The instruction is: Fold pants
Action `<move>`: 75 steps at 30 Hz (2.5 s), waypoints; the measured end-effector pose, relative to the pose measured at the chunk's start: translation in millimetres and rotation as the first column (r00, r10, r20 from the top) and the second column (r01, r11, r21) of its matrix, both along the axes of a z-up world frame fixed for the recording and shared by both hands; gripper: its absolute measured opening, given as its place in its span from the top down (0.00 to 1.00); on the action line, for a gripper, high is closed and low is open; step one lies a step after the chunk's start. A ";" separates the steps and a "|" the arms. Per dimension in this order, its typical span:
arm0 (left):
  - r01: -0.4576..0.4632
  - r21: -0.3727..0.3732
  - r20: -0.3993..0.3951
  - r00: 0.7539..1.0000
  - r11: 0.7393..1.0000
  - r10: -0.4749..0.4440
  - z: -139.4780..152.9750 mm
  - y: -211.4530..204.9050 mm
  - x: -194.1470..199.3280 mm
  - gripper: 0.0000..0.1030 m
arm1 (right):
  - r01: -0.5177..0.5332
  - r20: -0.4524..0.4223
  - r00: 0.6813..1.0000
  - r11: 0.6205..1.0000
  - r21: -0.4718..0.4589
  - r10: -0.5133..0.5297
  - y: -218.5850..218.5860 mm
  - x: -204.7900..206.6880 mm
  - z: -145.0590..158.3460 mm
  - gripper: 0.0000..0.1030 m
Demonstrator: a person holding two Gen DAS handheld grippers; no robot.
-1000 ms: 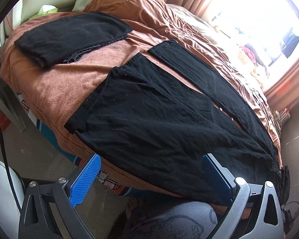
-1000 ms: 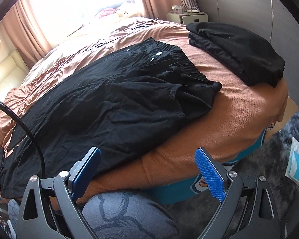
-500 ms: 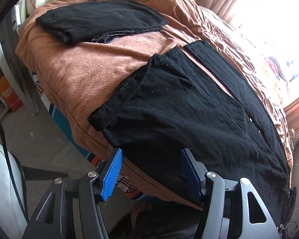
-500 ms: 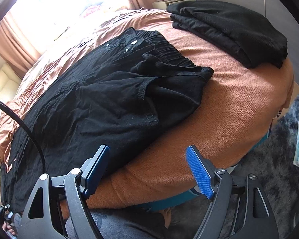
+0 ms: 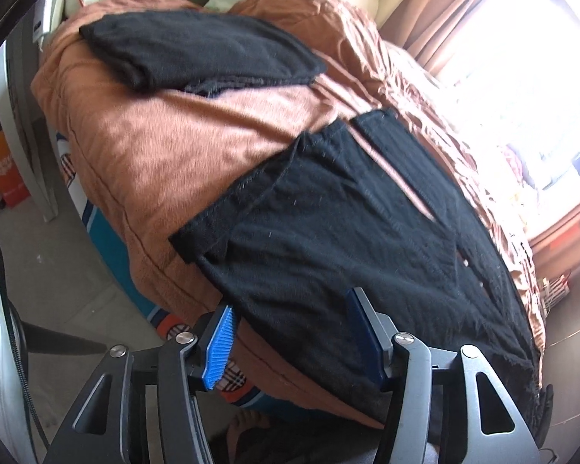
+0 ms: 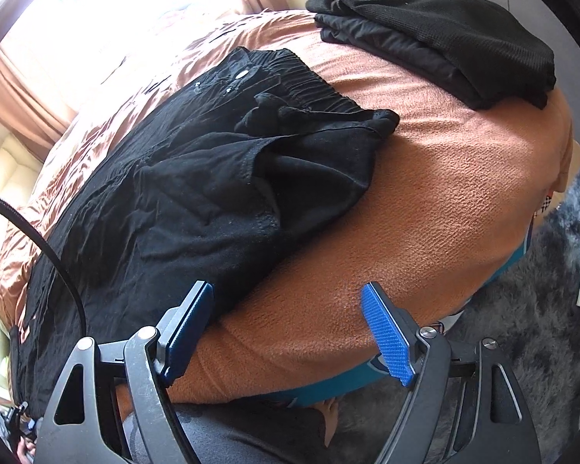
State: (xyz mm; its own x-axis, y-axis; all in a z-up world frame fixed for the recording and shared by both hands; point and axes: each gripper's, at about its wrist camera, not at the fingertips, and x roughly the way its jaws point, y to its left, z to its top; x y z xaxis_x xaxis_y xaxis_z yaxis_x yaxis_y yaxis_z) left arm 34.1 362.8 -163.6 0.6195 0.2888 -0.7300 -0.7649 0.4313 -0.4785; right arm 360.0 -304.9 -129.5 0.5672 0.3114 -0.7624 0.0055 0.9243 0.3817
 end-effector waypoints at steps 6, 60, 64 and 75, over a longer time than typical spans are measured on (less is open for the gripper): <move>-0.033 0.034 0.038 0.999 0.999 0.031 4.9 5.8 -6.7 0.51 | 0.037 0.018 0.999 0.998 0.046 -0.038 -14.8 3.4 -6.4 0.24; 0.055 0.348 0.096 0.991 0.936 -0.094 175.4 46.4 96.9 0.97 | -0.060 0.269 0.962 0.936 0.346 -0.037 -58.0 82.4 78.4 0.99; 0.060 0.366 0.097 0.990 0.929 -0.102 185.6 55.9 116.9 0.97 | -0.064 0.283 0.959 0.944 0.323 -0.032 -48.6 97.4 88.5 0.99; 0.106 0.379 0.032 0.991 0.919 -0.128 196.6 85.1 187.1 0.97 | -0.040 0.265 0.964 0.961 0.272 -0.035 -18.3 143.1 110.0 0.99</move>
State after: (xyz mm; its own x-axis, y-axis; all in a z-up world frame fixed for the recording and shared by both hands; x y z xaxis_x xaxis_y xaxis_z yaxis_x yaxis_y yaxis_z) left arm 221.2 447.8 33.0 0.7016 0.4579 -0.5460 -0.6752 0.6722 -0.3038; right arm 503.1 -323.1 -19.5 0.7358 0.4875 -0.4701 -0.1326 0.7844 0.6059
